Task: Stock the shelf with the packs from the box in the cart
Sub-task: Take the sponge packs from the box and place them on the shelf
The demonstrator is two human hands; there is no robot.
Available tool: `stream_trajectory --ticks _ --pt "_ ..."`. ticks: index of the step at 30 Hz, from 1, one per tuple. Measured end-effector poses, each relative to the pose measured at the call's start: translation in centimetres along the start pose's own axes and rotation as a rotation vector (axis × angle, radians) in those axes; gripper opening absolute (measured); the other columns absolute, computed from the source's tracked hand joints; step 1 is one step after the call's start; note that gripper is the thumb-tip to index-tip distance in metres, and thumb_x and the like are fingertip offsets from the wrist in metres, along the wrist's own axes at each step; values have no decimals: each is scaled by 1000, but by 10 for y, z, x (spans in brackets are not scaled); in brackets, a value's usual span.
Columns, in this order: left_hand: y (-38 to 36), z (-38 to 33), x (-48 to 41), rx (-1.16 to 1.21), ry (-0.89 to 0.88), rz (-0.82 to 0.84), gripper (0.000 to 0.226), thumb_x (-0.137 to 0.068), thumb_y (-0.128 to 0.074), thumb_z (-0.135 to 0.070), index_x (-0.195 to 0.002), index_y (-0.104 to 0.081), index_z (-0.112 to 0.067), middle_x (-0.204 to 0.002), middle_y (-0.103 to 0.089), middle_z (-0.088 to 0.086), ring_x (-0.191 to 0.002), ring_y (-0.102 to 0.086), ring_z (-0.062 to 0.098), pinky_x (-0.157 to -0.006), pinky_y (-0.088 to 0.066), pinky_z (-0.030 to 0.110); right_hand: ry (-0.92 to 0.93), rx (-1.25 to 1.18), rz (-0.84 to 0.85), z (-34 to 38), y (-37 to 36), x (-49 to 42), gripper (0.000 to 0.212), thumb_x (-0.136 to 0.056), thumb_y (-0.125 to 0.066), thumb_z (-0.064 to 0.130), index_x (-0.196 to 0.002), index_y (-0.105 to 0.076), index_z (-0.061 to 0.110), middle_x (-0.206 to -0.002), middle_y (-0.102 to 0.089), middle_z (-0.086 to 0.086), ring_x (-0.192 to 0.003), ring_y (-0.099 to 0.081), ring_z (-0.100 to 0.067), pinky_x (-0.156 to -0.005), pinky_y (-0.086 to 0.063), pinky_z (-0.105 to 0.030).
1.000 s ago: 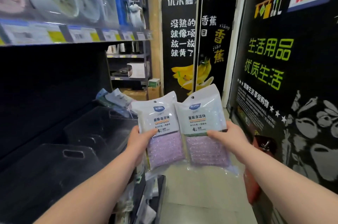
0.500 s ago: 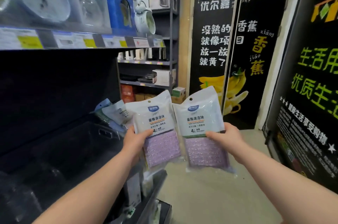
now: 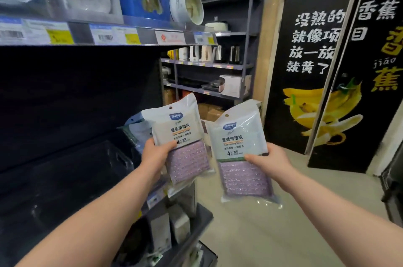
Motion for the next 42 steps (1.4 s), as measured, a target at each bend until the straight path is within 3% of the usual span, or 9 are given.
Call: stream_trajectory --ticks 4,15,21,27,29,32,34,38,42 --pt "-7 4 -44 0 -3 -54 49 -80 -72 -9 -126 -54 -6 -117 -66 10 -101 -64 27 -85 -53 41 34 -11 65 11 -17 -50 26 -75 -76 25 -91 -56 32 -99 -65 6 -97 -64 -19 -88 -54 -43" --pt "8 28 -133 39 34 -228 46 -79 -74 -9 -120 -53 -7 -107 -65 9 -90 -64 26 -82 -52 38 138 -52 162 46 -67 -176 36 -78 -76 20 -111 -63 17 -106 -68 1 -98 -64 -20 -90 -52 -41" --pt "9 39 -149 47 49 -266 27 -81 -71 -6 -96 -53 -20 -91 -64 0 -83 -65 21 -84 -54 39 164 -91 326 62 -110 -219 30 -80 -75 19 -104 -58 22 -100 -66 3 -92 -62 -18 -79 -48 -34" --pt "15 40 -150 -74 88 -316 29 -81 -72 -6 -98 -52 -18 -95 -64 2 -84 -63 21 -66 -51 29 238 -101 518 84 -153 -251 22 -81 -73 17 -88 -59 32 -97 -68 5 -87 -64 -14 -72 -49 -31" --pt "16 49 -145 -44 123 -342 34 -81 -72 -4 -104 -51 -16 -97 -64 2 -86 -63 20 -70 -52 29 230 -105 590 87 -169 -260 21 -81 -73 18 -92 -60 29 -99 -69 3 -88 -65 -15 -70 -51 -30" --pt "18 59 -139 -30 142 -384 37 -81 -71 -4 -110 -50 -15 -97 -63 2 -80 -62 15 -66 -51 25 234 -78 702 90 -193 -266 26 -83 -72 20 -106 -62 23 -102 -71 0 -95 -67 -22 -82 -55 -40" --pt "22 59 -140 -30 136 -426 38 -82 -70 -3 -112 -49 -15 -95 -62 -1 -80 -62 14 -62 -50 23 244 -78 770 92 -209 -268 31 -83 -71 18 -112 -60 18 -103 -71 -3 -95 -68 -24 -81 -55 -39" --pt "32 49 -148 -54 125 -496 37 -82 -70 -6 -110 -48 -15 -99 -62 2 -81 -60 13 -60 -48 22 256 -105 854 97 -238 -267 29 -82 -71 12 -107 -57 17 -101 -69 -1 -86 -67 -14 -68 -55 -24" --pt "30 45 -155 -139 178 -476 24 -86 -64 -9 -102 -49 -17 -90 -60 -1 -77 -58 11 -57 -44 21 242 -72 907 89 -266 -262 36 -80 -74 15 -111 -55 18 -105 -68 -1 -93 -66 -18 -79 -56 -33"
Point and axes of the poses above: each hand's wrist, its own x-axis away from the middle knuckle, its own y-axis out of the back of the hand, z = x × y, the point moved 8 cm from there along -x, towards the middle knuckle
